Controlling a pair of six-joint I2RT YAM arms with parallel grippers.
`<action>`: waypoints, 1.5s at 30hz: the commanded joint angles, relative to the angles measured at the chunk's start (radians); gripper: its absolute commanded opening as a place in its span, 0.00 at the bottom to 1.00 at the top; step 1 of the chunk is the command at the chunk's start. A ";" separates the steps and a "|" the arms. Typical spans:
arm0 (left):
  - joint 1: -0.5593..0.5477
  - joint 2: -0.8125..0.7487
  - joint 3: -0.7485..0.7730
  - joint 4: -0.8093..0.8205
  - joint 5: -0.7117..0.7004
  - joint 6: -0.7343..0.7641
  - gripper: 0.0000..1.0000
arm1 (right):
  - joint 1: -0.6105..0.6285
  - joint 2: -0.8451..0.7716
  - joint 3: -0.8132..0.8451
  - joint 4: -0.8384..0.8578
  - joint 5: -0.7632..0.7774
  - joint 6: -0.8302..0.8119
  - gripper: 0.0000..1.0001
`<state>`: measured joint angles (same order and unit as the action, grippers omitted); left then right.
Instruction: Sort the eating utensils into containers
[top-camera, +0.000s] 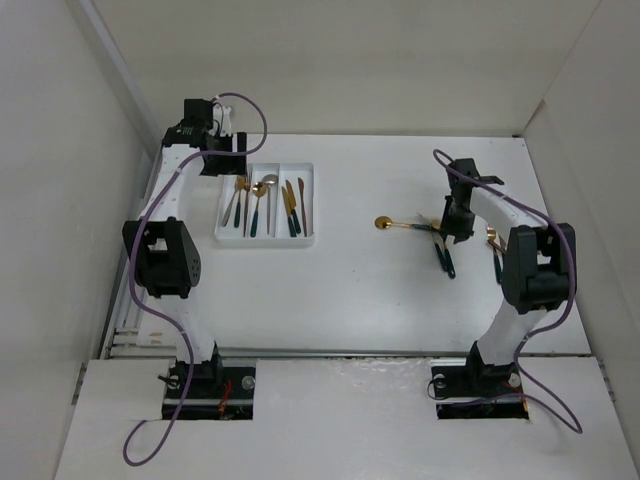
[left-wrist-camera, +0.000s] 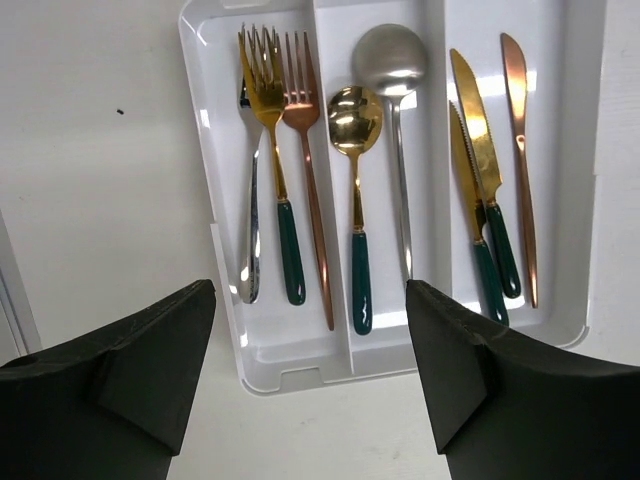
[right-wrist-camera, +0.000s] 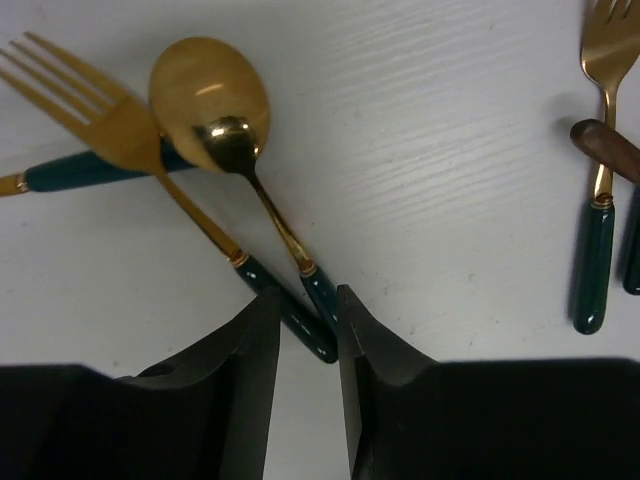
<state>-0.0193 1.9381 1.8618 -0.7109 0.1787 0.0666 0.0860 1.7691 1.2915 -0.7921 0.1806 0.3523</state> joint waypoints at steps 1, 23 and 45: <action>-0.004 -0.070 0.037 -0.022 -0.005 -0.005 0.75 | 0.004 0.029 -0.004 0.042 -0.007 0.017 0.34; -0.022 -0.116 -0.016 -0.001 -0.021 0.004 0.75 | -0.025 0.092 -0.078 0.050 0.024 0.066 0.35; -0.066 -0.129 0.036 -0.082 0.252 0.131 0.79 | 0.035 -0.247 0.118 0.305 -0.428 -0.114 0.00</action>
<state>-0.0490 1.8858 1.8572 -0.7467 0.2787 0.1295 0.0700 1.6623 1.3346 -0.6743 0.1143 0.3180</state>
